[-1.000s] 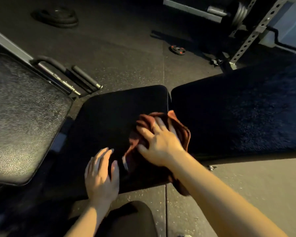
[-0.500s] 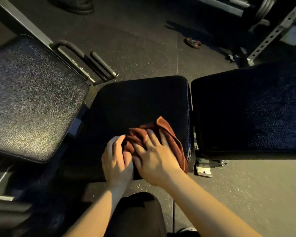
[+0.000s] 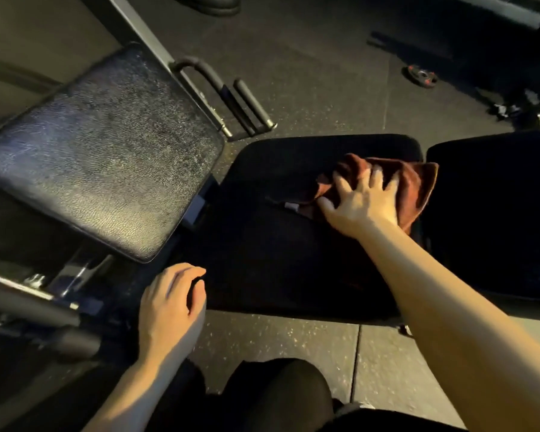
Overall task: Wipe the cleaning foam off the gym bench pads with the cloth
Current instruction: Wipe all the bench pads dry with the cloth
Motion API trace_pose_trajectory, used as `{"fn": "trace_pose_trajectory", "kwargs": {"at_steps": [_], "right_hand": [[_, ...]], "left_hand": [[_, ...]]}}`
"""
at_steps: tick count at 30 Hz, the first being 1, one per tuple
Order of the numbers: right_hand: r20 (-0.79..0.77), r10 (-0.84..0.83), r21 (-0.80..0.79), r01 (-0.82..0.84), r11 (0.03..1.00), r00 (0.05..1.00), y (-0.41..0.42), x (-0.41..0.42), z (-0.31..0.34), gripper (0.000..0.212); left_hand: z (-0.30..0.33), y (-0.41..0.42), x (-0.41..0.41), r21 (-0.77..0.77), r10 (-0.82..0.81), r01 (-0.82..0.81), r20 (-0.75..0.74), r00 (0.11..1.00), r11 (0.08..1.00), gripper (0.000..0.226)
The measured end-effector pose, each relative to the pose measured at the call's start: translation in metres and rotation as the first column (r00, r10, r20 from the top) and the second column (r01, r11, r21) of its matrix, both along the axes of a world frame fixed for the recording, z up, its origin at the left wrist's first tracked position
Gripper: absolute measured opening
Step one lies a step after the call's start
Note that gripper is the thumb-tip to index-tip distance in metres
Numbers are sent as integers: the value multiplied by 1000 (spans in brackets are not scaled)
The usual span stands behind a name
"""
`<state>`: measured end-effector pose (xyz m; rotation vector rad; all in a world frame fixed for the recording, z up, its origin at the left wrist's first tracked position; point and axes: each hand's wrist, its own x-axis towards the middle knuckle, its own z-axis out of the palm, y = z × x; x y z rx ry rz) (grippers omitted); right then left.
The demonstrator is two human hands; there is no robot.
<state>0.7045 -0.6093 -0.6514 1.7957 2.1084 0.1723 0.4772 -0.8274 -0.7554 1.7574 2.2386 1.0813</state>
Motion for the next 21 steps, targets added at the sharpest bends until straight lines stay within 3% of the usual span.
{"fn": "trace_pose_trajectory", "kwargs": {"at_steps": [3,5,8,11,14,17,19,21], "right_hand": [[-75,114,-115,-122,986,991,-21,-48,-29,73],[-128,212,-180,-233,956,969,-38,-82,-49,74],[-193,314,-225,-354,908,929,-66,-119,-76,76],[-235,411,-278,-466,840,881,-95,-136,-86,70],[-284,457,-312,-532,787,843,-111,-123,-73,58],[-314,443,-207,-516,831,840,-111,-81,-50,52],[-247,380,-88,-411,907,891,-95,-50,-31,55],[-142,221,-77,-233,969,965,-72,-31,-14,60]], "left_hand": [[-1,-8,-10,-27,12,-16,-115,993,1000,28],[1,-18,-20,-65,2,-22,-293,956,998,29],[-3,-34,-51,-156,-32,-65,-548,836,986,26],[-6,-41,-76,-285,-94,-144,-680,727,948,30],[-6,-38,-73,-388,-178,-121,-649,739,914,35],[-3,-36,-67,-468,-252,-68,-585,771,881,45],[0,-38,-67,-489,-278,-37,-556,783,872,51],[0,-39,-69,-487,-286,-17,-541,791,873,51]]}}
